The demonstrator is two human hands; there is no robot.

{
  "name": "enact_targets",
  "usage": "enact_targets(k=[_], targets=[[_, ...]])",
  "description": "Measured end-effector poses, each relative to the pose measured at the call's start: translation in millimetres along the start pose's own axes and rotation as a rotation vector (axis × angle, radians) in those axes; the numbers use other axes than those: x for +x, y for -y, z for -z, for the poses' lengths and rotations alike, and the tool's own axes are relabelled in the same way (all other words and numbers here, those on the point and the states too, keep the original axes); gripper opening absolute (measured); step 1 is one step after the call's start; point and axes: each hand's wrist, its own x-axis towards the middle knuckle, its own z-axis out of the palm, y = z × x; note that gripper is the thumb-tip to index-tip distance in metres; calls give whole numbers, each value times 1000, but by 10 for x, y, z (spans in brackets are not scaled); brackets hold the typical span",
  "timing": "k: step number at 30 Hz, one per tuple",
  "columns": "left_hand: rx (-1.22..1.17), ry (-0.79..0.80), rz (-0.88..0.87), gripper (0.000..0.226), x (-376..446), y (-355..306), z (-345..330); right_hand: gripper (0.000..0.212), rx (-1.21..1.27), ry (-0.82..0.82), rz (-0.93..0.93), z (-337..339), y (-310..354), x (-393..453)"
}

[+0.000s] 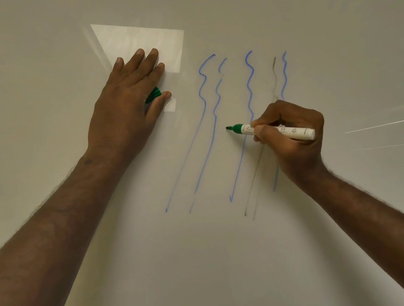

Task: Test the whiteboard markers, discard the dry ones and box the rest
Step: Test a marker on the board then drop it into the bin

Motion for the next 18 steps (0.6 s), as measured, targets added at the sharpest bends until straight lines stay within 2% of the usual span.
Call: enact_targets(k=[4, 12, 18], targets=[[-3, 1, 2, 52, -14, -9, 7, 13, 32, -37, -6, 4, -4, -140], [-53, 4, 39, 52, -118, -68, 29, 15, 91, 235, 71, -142, 125, -761], [-176, -60, 144, 42, -414, -253, 107, 3, 45, 471, 101, -209, 252, -1237]])
